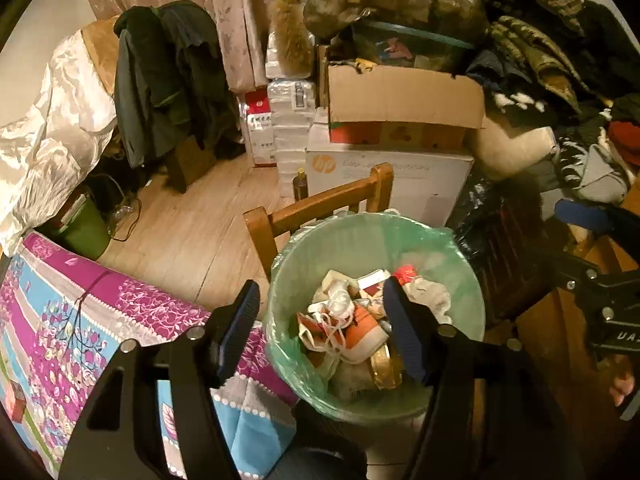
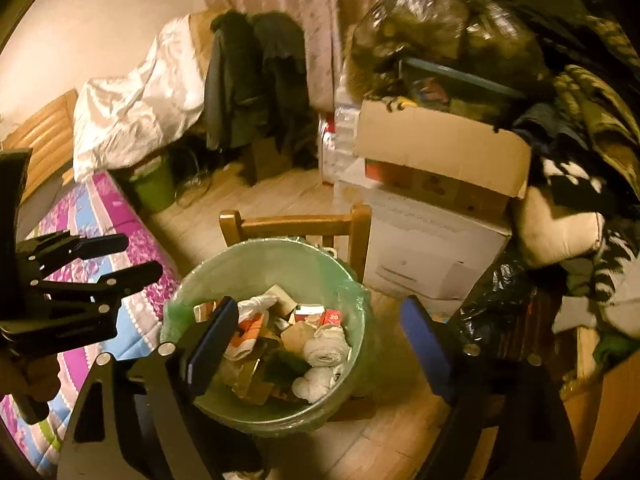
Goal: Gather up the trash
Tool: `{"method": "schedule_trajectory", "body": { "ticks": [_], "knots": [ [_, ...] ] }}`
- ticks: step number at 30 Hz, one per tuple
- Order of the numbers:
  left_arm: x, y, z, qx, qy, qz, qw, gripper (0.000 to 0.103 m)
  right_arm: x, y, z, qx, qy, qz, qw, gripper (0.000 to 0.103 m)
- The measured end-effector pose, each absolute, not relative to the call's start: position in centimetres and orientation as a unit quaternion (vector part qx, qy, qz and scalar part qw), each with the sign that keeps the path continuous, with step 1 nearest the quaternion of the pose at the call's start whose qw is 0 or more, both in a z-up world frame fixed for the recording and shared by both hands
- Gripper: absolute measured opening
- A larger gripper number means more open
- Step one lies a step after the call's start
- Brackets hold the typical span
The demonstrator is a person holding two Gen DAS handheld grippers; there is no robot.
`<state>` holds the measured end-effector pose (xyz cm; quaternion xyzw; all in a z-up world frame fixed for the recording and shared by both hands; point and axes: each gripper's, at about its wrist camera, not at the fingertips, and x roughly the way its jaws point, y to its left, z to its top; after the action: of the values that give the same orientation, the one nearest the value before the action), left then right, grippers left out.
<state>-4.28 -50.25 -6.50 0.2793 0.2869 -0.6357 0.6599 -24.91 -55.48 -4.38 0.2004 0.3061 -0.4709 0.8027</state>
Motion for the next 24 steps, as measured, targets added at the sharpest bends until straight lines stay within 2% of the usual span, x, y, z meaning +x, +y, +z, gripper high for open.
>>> {"method": "schedule_trajectory", "body": {
  "ticks": [2,4,5,6,8,14,17,19,24],
  "knots": [
    [-4.5,-49.3,-6.2,0.270,0.271,-0.643,0.664,0.068,-25.4,-54.3,-4.4,0.204,0.282,-0.470,0.811,0.085],
    [-5.1,-48.2,-5.7,0.262,0.247,-0.662,0.658,0.075,-26.1,-52.5,-4.2,0.192,0.247,-0.496,0.810,0.099],
    [-5.2,-47.6,-5.4,0.252,0.234,-0.678,0.649,0.078,-26.5,-51.8,-4.0,0.181,0.231,-0.516,0.805,0.099],
    [-5.5,-46.7,-5.1,0.237,0.218,-0.706,0.631,0.087,-27.0,-51.0,-3.8,0.170,0.214,-0.540,0.796,0.099],
    [-5.8,-45.9,-4.9,0.238,0.209,-0.715,0.624,0.095,-28.1,-50.2,-3.9,0.168,0.200,-0.566,0.782,0.099],
    [-5.5,-43.6,-4.2,0.201,0.188,-0.714,0.643,0.095,-31.3,-49.0,-4.0,0.189,0.174,-0.624,0.738,0.099],
    [-5.2,-42.5,-3.8,0.193,0.167,-0.704,0.663,0.095,-31.7,-48.4,-5.1,0.179,0.193,-0.635,0.726,0.099],
    [-5.3,-41.9,-3.5,0.192,0.147,-0.697,0.675,0.095,-31.7,-47.7,-5.9,0.174,0.194,-0.633,0.729,0.094],
    [-6.4,-41.1,-3.2,0.198,0.121,-0.688,0.688,0.095,-30.8,-47.1,-6.1,0.171,0.193,-0.613,0.747,0.091]
  ]
}}
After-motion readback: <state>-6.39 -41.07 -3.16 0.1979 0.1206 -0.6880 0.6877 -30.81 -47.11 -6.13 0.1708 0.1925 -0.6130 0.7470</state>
